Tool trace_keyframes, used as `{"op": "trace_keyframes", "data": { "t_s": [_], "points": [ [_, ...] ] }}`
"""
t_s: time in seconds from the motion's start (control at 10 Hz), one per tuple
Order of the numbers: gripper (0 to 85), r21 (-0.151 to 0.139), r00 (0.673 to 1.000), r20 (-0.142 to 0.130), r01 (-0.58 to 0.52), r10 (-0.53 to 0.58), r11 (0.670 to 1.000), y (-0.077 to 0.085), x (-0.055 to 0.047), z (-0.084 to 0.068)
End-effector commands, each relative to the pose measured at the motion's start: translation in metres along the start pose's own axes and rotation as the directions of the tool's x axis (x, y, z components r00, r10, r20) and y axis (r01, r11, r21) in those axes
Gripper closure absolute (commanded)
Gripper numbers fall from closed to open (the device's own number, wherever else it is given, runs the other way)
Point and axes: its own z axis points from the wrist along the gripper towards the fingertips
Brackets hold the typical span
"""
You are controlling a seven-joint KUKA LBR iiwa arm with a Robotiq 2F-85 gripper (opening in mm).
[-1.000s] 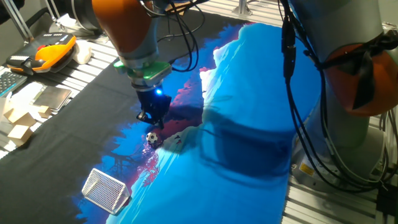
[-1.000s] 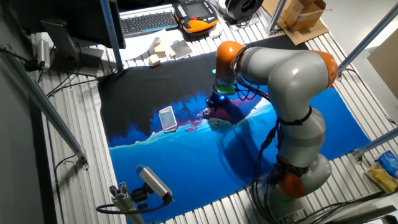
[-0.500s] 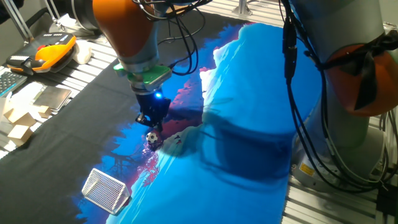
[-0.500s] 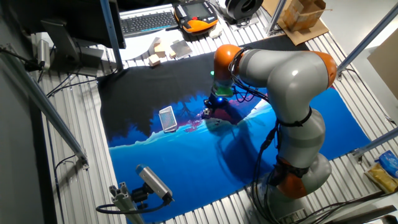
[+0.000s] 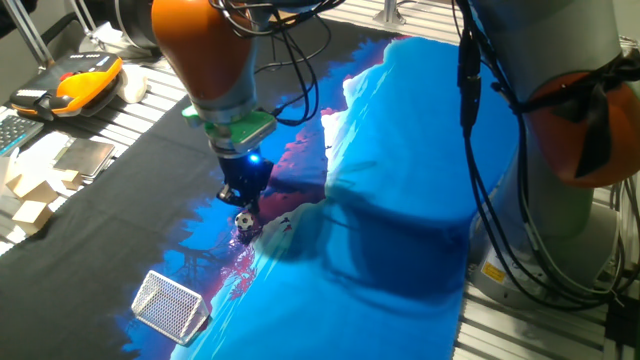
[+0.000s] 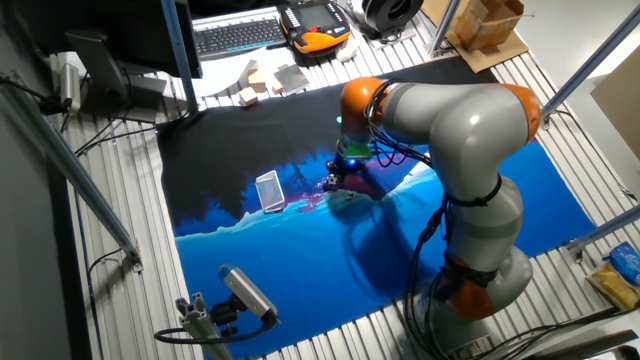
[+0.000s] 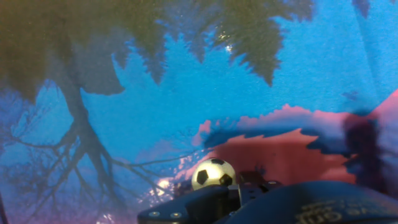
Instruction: Push the soccer ball into the goal
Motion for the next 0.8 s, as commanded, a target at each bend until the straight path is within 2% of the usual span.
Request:
{"op": "trace_keyframes", "data": {
  "t_s": [0.0,0.5,0.7],
  "points": [
    [85.0,-0.004,1.000,0.001,-0.004,0.004,1.000,0.002,0.001,0.001],
    [85.0,-0.028,0.999,0.021,-0.041,0.041,0.999,0.012,0.004,0.003],
    [85.0,-0.011,0.998,0.046,-0.044,0.045,0.999,0.012,0.002,0.004]
  ]
}}
